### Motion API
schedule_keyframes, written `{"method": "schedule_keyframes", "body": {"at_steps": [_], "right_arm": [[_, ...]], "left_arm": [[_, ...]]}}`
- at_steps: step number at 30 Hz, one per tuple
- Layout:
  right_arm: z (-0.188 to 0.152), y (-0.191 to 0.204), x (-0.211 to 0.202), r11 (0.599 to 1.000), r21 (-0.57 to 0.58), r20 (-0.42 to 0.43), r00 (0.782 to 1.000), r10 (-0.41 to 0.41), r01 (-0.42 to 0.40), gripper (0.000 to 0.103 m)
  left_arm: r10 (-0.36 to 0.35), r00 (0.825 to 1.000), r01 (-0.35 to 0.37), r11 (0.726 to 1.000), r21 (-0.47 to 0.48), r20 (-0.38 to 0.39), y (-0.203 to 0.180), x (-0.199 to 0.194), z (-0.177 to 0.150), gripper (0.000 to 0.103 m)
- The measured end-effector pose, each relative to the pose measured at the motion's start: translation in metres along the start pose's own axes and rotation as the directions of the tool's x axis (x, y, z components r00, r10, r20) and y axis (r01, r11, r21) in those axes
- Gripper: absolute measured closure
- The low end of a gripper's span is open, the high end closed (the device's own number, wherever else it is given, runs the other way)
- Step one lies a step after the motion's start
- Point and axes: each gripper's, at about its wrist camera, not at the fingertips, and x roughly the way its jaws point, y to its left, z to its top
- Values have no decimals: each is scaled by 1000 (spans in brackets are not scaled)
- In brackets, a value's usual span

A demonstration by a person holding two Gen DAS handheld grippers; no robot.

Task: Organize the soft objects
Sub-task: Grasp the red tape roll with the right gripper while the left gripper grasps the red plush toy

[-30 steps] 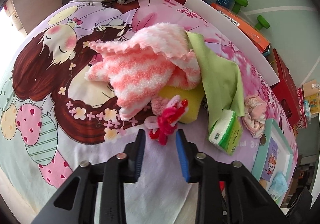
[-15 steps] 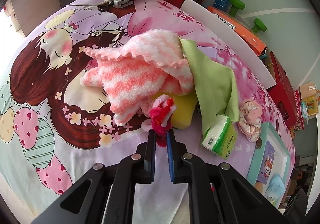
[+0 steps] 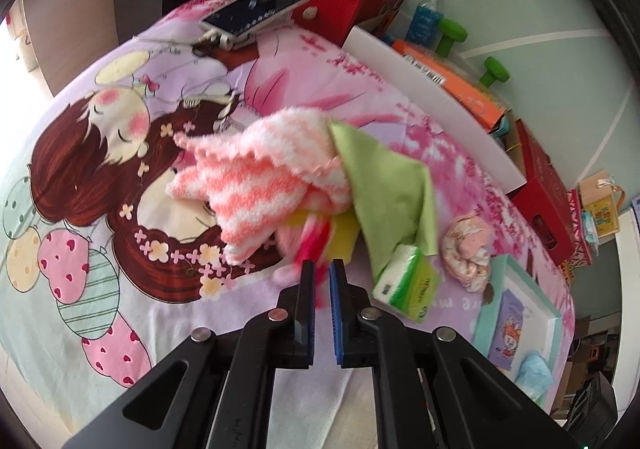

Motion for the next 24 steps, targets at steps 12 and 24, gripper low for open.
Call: {"method": "schedule_keyframes", "body": {"at_steps": [12,24], "right_arm": [[3,-14,-5,999,38,17,1000,-14,14,47],[3,-21,9,998,54,-9,1000,-27,28,47]], "left_arm": [[-28,998,27,999,18,49,-6,-21,4,96],[24,999,-24,1000,-3,-26,2,6,0,96]]}}
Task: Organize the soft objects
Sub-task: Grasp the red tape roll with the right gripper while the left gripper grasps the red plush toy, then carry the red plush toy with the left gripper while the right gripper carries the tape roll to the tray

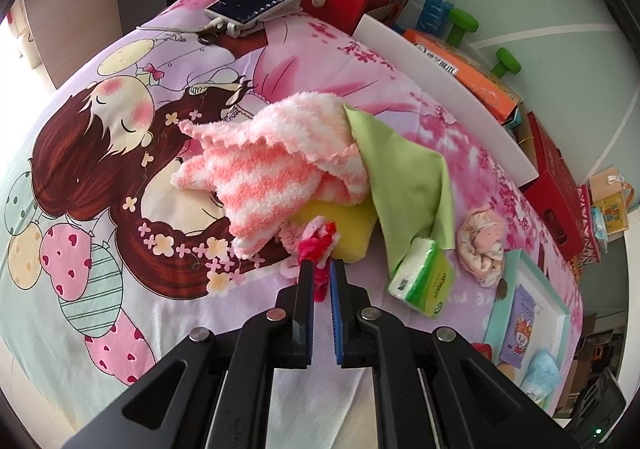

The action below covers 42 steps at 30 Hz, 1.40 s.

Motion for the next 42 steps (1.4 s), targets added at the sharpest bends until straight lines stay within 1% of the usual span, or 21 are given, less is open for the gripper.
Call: {"method": "schedule_keyframes", "body": {"at_steps": [2,4,6,11,16,24,28,32,34,38,42], "right_arm": [[0,-1,1,1000,5,-3,1000,1,-1,47],[0,-2,1,1000,8,-4,1000,0,0,47],[0,-3,1,1000,10,-4,1000,1,-1,47],[0,-3,1,1000,8,-7,1000,2,-2,47],[0,-3,3,1000,10,-10,1000,2,-2,47],[1,-3,6,1000,16,-13,1000,2,-2,47],[1,-4,5,1000,18,-12,1000,3,-3,47],[2,-5,5,1000,23,-11,1000,3,-2,47],[2,-5,4,1000,24,-8,1000,3,-3,47],[2,-6,1,1000,30,4,1000,6,-6,47],[2,-6,-3,999,33,15,1000,10,-10,47]], "left_arm": [[12,1000,-12,1000,7,-9,-1,3,0,95],[21,1000,-20,1000,16,-17,-2,6,-1,86],[28,999,-28,999,21,-24,-3,9,-1,81],[65,997,-64,998,29,-35,-4,19,2,81],[75,996,-74,997,39,-40,-8,30,4,81],[128,991,-125,991,53,-47,-11,50,9,81],[149,988,-145,987,69,-42,-15,54,9,81],[146,989,-143,987,69,-39,-15,51,9,82],[139,990,-136,989,65,-34,-14,47,7,85],[105,994,-103,993,56,-24,-13,37,3,86],[82,997,-82,994,69,5,-16,23,-1,86]]}}
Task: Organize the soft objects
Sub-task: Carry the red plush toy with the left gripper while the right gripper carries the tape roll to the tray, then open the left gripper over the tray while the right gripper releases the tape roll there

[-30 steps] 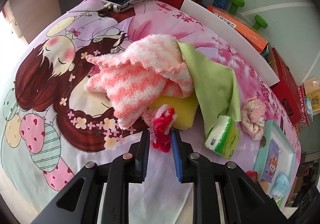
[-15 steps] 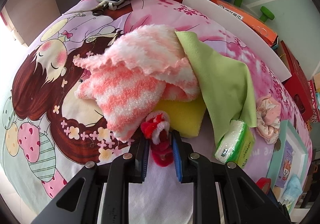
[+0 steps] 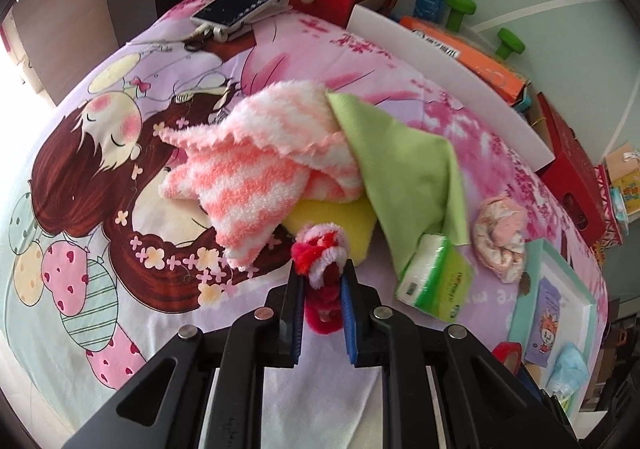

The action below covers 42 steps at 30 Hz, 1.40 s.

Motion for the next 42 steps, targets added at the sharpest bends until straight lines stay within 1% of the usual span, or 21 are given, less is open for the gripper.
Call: {"method": "schedule_keyframes", "body": {"at_steps": [4,11,14,17,19,21,23,24,25,28,31,33,34,36,37,38,42], "right_arm": [[0,-1,-3,1000,5,10,1000,4,-4,47],[1,-1,-8,1000,7,25,1000,9,-9,47],[2,-3,-10,1000,12,33,999,10,-10,47],[5,-5,-21,1000,21,76,997,13,-14,47],[10,-12,-34,999,33,129,992,11,-15,47],[15,-24,-44,997,72,174,985,-10,-3,47],[17,-40,-49,993,114,197,979,-45,23,47],[18,-49,-51,989,137,204,976,-74,46,47],[19,-59,-53,984,162,208,973,-105,72,47],[19,-89,-59,963,238,216,960,-177,124,47],[17,-118,-64,933,318,221,944,-244,166,47],[15,-138,-68,911,365,219,934,-282,190,47],[15,-145,-69,902,382,216,930,-297,199,47],[11,-162,-73,881,420,211,920,-330,219,47],[9,-168,-75,872,435,210,916,-342,226,47],[7,-175,-77,861,453,210,911,-355,231,47],[2,-191,-81,835,492,207,899,-386,245,47]], "left_arm": [[-19,999,18,1000,4,28,-1,-13,-1,86],[-27,995,26,1000,12,94,-2,-38,1,86],[-35,994,34,999,14,101,-4,-40,2,86],[-45,993,42,999,26,113,-8,-45,3,86],[-55,991,50,998,44,123,-14,-47,4,86],[-80,988,70,995,73,136,-25,-52,5,86],[-117,983,102,989,105,141,-37,-56,4,86],[-143,979,125,984,131,143,-46,-59,3,86],[-155,977,134,980,145,143,-52,-60,3,86],[-203,970,171,962,215,136,-78,-62,-2,86],[-251,960,208,936,286,124,-105,-63,-10,86],[-284,952,231,911,343,111,-127,-62,-18,86],[-293,951,239,903,359,104,-134,-61,-21,86],[-325,943,268,873,409,77,-154,-56,-31,86],[-333,940,275,864,422,69,-160,-55,-34,86],[-346,937,289,847,447,51,-170,-51,-39,86],[-369,929,311,803,509,15,-196,-42,-55,86]]}}
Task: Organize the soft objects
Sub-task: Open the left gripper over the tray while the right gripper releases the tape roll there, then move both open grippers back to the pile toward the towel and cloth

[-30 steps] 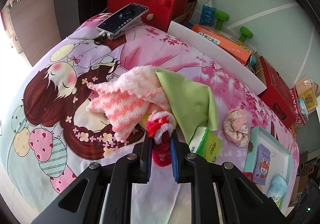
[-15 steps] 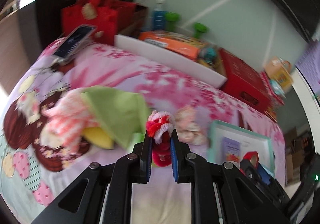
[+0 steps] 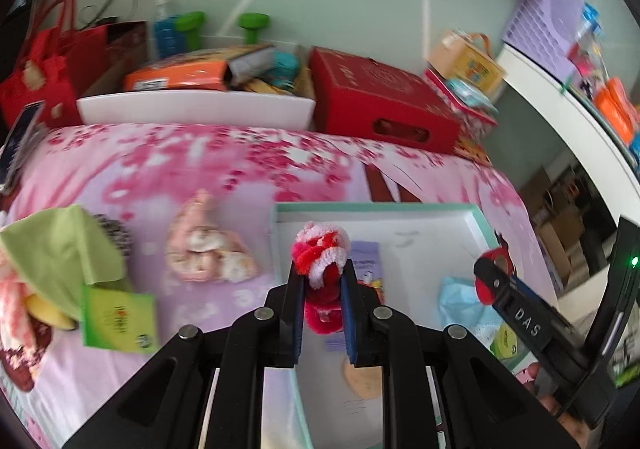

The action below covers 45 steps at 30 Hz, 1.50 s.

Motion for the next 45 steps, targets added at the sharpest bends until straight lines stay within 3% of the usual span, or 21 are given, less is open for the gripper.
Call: {"method": "schedule_keyframes", "body": {"at_steps": [9,13,17,22,24,25,34,45], "right_arm": [[1,1,3,1000,-19,21,1000,1,-1,47],[0,6,4,999,-32,12,1000,19,-19,45],[1,11,0,998,-57,28,1000,11,-9,27],[0,12,0,997,-81,18,1000,-12,14,12],[-1,12,0,995,-92,17,999,-32,33,0],[-1,12,0,994,-99,17,999,-41,42,0],[-3,8,2,994,-95,-4,998,-57,57,0],[-2,22,-9,992,-115,12,999,-43,44,0]], "left_arm": [[-30,998,34,996,81,-48,-27,35,-3,83],[-25,998,29,996,79,-59,-25,41,-4,43],[-14,998,18,998,66,-53,-21,38,-3,40],[15,999,-13,999,40,-47,-11,34,0,21],[34,999,-34,999,21,-40,-4,30,2,15],[41,998,-41,999,15,-38,-2,30,2,12],[160,984,-165,985,-56,-73,27,35,1,9],[180,977,-191,977,-96,-111,40,29,-2,9]]}}
